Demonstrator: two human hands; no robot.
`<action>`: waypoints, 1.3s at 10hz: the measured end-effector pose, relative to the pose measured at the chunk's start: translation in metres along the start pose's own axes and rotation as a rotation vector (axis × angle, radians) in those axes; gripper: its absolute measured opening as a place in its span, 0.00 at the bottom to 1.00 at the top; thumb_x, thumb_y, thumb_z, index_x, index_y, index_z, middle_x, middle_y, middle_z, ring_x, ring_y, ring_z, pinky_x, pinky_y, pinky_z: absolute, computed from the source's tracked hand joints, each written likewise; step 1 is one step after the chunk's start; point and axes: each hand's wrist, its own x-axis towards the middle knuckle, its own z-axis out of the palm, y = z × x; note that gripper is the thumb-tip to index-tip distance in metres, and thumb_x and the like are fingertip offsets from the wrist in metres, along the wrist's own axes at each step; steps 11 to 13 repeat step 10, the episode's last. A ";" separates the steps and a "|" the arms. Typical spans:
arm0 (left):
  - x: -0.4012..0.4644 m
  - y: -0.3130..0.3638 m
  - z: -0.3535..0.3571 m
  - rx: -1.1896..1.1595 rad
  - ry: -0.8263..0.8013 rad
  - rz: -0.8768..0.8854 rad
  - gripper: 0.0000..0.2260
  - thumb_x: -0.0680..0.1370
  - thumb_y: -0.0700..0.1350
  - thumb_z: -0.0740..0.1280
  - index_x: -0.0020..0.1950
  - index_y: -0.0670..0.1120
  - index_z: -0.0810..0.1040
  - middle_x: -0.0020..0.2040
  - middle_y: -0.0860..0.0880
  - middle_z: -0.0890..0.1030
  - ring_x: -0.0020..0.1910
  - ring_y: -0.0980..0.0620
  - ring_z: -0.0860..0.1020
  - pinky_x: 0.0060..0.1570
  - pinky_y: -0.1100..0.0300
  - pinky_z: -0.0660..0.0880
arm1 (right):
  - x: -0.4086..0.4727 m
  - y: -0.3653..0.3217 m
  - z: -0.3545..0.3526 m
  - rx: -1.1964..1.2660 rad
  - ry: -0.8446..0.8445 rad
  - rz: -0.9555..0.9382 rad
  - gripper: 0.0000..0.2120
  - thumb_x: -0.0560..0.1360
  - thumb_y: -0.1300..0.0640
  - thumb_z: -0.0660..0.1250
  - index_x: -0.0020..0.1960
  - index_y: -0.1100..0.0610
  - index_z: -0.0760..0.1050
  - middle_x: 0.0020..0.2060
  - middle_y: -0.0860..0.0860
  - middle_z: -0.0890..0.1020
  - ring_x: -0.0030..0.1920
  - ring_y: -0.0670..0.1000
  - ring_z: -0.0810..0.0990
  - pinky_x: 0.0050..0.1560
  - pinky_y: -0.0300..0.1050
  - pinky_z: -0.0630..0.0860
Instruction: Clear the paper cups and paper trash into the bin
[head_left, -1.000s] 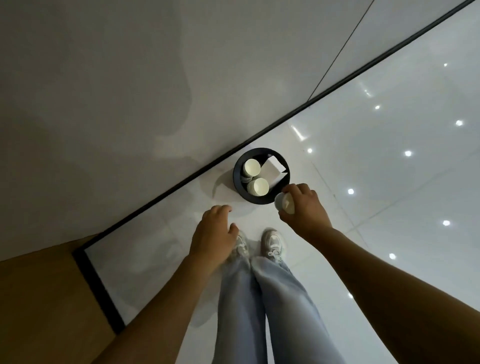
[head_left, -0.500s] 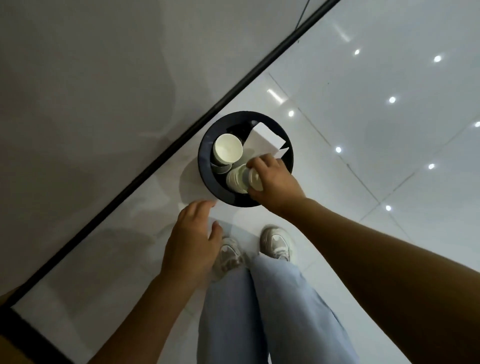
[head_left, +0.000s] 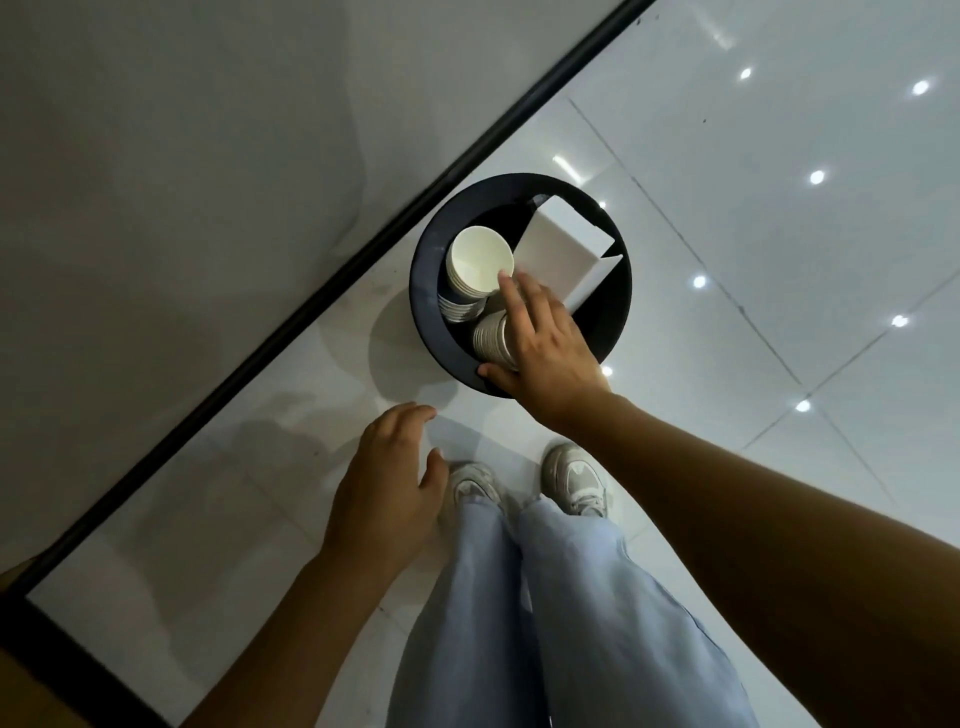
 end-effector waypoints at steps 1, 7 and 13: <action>-0.003 0.003 -0.002 -0.004 0.007 -0.016 0.19 0.78 0.44 0.63 0.70 0.48 0.68 0.70 0.50 0.69 0.68 0.53 0.67 0.58 0.64 0.68 | -0.004 -0.004 -0.003 -0.020 0.024 0.016 0.45 0.75 0.42 0.66 0.78 0.58 0.42 0.77 0.57 0.52 0.77 0.58 0.49 0.76 0.54 0.50; -0.009 0.015 0.009 0.020 -0.033 -0.011 0.19 0.79 0.45 0.61 0.70 0.48 0.67 0.70 0.51 0.68 0.68 0.54 0.68 0.62 0.60 0.71 | -0.009 -0.015 0.018 0.098 0.062 0.155 0.33 0.81 0.45 0.52 0.78 0.60 0.43 0.77 0.59 0.48 0.78 0.57 0.45 0.77 0.53 0.47; -0.021 0.018 -0.001 0.074 -0.069 -0.035 0.19 0.80 0.46 0.59 0.72 0.49 0.65 0.72 0.53 0.67 0.70 0.55 0.66 0.64 0.62 0.68 | -0.012 -0.019 -0.002 0.103 0.025 0.159 0.34 0.81 0.44 0.54 0.78 0.56 0.43 0.77 0.58 0.49 0.77 0.58 0.47 0.77 0.54 0.47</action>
